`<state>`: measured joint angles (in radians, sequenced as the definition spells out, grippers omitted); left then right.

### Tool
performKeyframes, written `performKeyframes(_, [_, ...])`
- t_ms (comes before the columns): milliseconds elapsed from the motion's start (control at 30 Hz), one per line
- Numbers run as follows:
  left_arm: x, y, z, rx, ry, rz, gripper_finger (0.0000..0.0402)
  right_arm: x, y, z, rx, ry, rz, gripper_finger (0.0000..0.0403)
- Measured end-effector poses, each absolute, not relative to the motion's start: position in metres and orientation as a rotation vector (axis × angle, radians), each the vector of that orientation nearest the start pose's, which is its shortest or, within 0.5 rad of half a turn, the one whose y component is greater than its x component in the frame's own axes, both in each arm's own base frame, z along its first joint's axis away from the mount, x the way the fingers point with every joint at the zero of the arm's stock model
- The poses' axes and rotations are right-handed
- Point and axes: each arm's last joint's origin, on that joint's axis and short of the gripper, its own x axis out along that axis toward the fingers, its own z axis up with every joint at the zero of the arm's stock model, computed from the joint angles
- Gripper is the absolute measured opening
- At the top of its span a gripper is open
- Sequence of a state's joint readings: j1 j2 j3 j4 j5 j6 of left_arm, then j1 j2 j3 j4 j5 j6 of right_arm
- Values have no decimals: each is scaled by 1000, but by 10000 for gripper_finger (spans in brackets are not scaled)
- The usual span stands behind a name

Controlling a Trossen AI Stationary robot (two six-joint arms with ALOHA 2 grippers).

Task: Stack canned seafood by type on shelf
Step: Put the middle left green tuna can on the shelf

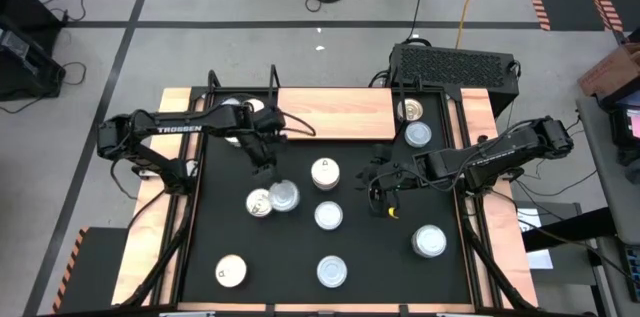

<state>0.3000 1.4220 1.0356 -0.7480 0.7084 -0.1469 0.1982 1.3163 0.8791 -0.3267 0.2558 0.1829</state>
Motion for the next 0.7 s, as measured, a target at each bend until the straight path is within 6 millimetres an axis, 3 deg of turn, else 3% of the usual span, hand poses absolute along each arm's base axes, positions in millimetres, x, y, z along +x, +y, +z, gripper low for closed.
performKeyframes(267, [285,69,266,-778,795,-219,0,266,46,243,2,736,-122,148])
performKeyframes(467, [289,82,268,-832,715,65,0,266,46,243,2,736,-122,148])
performKeyframes(700, [289,108,277,-836,543,233,0,266,46,243,17,735,-128,148])
